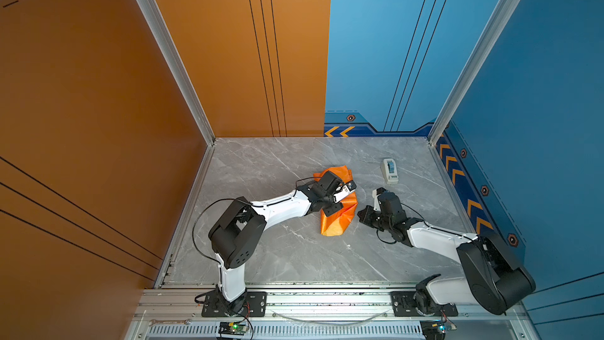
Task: Wrap a gift box in wrapping paper
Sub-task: Fold the wrapping paper for the gift box.
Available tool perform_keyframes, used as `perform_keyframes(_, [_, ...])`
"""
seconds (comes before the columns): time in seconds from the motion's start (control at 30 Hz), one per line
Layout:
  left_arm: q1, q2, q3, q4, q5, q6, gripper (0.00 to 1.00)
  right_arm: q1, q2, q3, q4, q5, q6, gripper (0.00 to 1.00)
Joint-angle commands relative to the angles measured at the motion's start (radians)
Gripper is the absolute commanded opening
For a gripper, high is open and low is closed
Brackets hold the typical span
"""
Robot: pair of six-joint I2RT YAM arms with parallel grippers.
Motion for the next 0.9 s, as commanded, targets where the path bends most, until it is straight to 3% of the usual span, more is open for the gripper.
perform_keyframes(0.0, [-0.004, 0.013, -0.019, -0.044, 0.04, -0.014, 0.52, 0.011, 0.038, 0.015, 0.026, 0.046, 0.035, 0.05])
perform_keyframes(0.67, [-0.005, 0.017, -0.019, -0.044, 0.044, -0.014, 0.52, 0.098, 0.191, 0.1, 0.15, 0.081, 0.007, 0.07])
perform_keyframes(0.87, [-0.005, 0.014, -0.021, -0.043, 0.044, -0.014, 0.52, 0.137, 0.235, 0.132, 0.132, 0.114, 0.003, 0.12])
